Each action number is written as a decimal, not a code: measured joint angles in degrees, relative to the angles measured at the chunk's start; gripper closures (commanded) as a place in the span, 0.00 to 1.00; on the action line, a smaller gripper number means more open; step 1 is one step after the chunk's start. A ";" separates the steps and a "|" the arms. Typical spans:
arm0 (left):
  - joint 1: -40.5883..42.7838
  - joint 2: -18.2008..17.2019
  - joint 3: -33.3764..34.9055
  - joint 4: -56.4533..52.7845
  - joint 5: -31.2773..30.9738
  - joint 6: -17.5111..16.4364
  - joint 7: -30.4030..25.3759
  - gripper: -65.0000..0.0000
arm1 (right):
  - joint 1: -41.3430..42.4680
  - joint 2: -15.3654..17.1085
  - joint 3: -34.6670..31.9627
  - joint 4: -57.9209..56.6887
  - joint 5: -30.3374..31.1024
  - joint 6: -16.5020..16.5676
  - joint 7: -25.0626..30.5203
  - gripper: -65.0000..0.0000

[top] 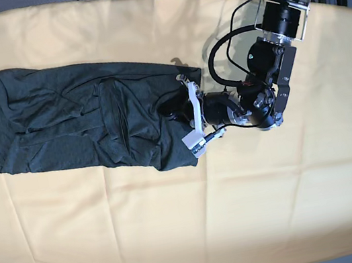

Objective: Fold the T-shirt properly
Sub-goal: 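Grasp the collar end with the right gripper and lift it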

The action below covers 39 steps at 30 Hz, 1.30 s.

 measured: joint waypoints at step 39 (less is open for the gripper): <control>0.02 -0.02 0.00 0.02 -1.53 0.00 0.63 1.00 | 1.38 0.52 -17.94 -8.22 32.11 9.88 -13.20 0.40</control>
